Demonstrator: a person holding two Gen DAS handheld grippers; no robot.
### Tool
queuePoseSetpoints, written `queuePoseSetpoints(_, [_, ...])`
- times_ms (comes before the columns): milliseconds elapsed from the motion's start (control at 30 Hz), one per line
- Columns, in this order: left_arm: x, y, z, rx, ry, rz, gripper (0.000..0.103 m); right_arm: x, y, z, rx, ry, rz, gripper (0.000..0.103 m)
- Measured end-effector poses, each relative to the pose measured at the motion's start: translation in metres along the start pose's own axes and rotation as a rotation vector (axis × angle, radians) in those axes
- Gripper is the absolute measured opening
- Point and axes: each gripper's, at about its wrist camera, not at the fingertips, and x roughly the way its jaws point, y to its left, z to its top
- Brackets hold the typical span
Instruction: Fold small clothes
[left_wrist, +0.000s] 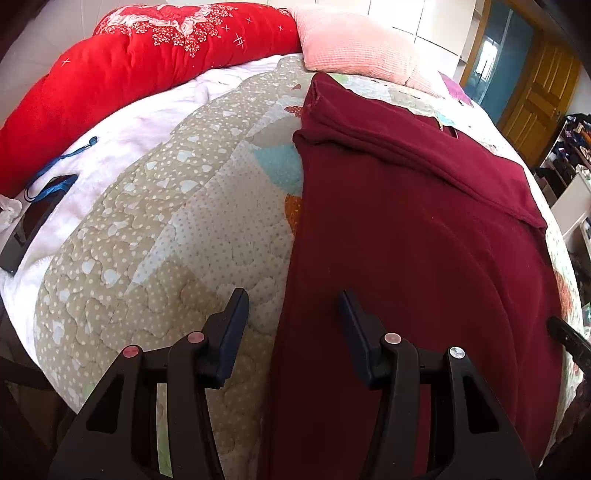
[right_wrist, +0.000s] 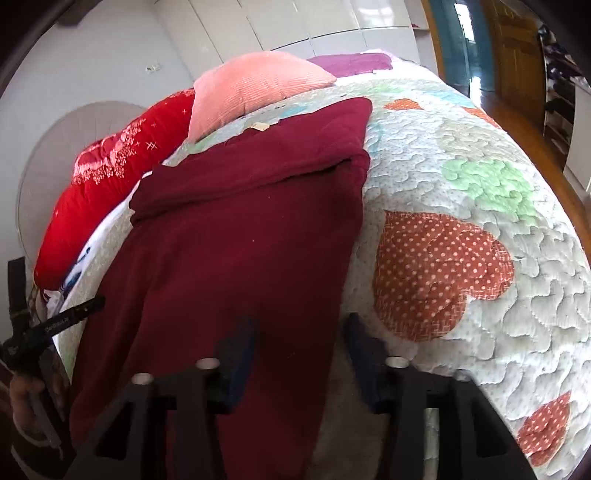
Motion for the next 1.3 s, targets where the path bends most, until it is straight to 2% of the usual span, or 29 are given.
queuePoseSetpoints(67, [-0.002, 0.000, -0.003, 0.002, 0.001, 0.001, 0.051, 0.003, 0.005, 0.005, -0.036, -0.004, -0.016, 0.013])
queuePoseSetpoints(167, [-0.004, -0.001, -0.007, 0.010, 0.002, 0.002, 0.051, -0.003, 0.006, 0.010, -0.075, -0.014, -0.054, 0.008])
queuePoseSetpoints(200, [-0.005, -0.001, -0.008, 0.011, 0.002, 0.002, 0.051, -0.006, 0.006, 0.011, -0.094, -0.017, -0.088, 0.007])
queuePoseSetpoints(267, [-0.006, 0.000, -0.011, 0.012, 0.002, 0.001, 0.051, -0.009, 0.006, 0.013, -0.165, -0.049, -0.236, 0.000])
queuePoseSetpoints(300, [-0.007, 0.000, -0.012, 0.013, 0.002, 0.001, 0.051, -0.010, 0.003, 0.013, -0.171, -0.053, -0.289, 0.000])
queuePoseSetpoints(333, [-0.007, 0.000, -0.013, 0.015, 0.002, 0.002, 0.051, -0.011, -0.005, 0.014, -0.128, -0.043, -0.256, 0.000])
queuePoseSetpoints(433, [-0.009, 0.000, -0.016, 0.019, 0.005, 0.002, 0.051, -0.020, -0.022, 0.009, -0.018, -0.003, -0.042, 0.000])
queuePoseSetpoints(533, [-0.015, 0.001, -0.022, 0.023, 0.019, -0.015, 0.051, -0.028, -0.014, -0.002, -0.036, 0.026, 0.017, 0.006])
queuePoseSetpoints(600, [-0.018, 0.004, -0.028, 0.031, 0.028, -0.030, 0.051, -0.030, -0.011, -0.011, -0.044, 0.070, 0.077, 0.026])
queuePoseSetpoints(633, [-0.021, 0.006, -0.032, 0.033, 0.035, -0.040, 0.051, -0.031, -0.010, -0.016, -0.042, 0.093, 0.100, 0.045])
queuePoseSetpoints(667, [-0.022, 0.008, -0.035, 0.032, 0.040, -0.046, 0.052, -0.033, -0.010, -0.020, -0.036, 0.102, 0.117, 0.049])
queuePoseSetpoints(767, [-0.027, 0.016, -0.046, 0.007, 0.058, -0.069, 0.064, -0.035, -0.010, -0.032, -0.030, 0.115, 0.144, 0.050])
queuePoseSetpoints(833, [-0.029, 0.019, -0.051, -0.008, 0.062, -0.077, 0.065, -0.034, -0.006, -0.039, -0.041, 0.101, 0.135, 0.050])
queuePoseSetpoints(900, [-0.030, 0.017, -0.055, 0.006, 0.055, -0.067, 0.065, -0.033, 0.001, -0.044, -0.056, 0.083, 0.129, 0.039])
queuePoseSetpoints(933, [-0.031, 0.016, -0.056, 0.014, 0.056, -0.061, 0.065, -0.032, 0.008, -0.046, -0.085, 0.074, 0.117, 0.020])
queuePoseSetpoints(967, [-0.033, 0.015, -0.058, 0.020, 0.061, -0.058, 0.065, -0.033, 0.014, -0.046, -0.122, 0.061, 0.083, 0.011])
queuePoseSetpoints(1067, [-0.038, 0.017, -0.062, 0.025, 0.074, -0.067, 0.065, -0.044, 0.028, -0.045, -0.240, 0.029, -0.023, 0.009])
queuePoseSetpoints(1133, [-0.041, 0.020, -0.067, 0.017, 0.074, -0.074, 0.065, -0.048, 0.025, -0.041, -0.258, 0.016, -0.080, 0.009])
queuePoseSetpoints(1300, [-0.046, 0.020, -0.078, 0.026, 0.071, -0.064, 0.066, -0.043, 0.008, -0.041, -0.205, 0.048, -0.087, 0.009])
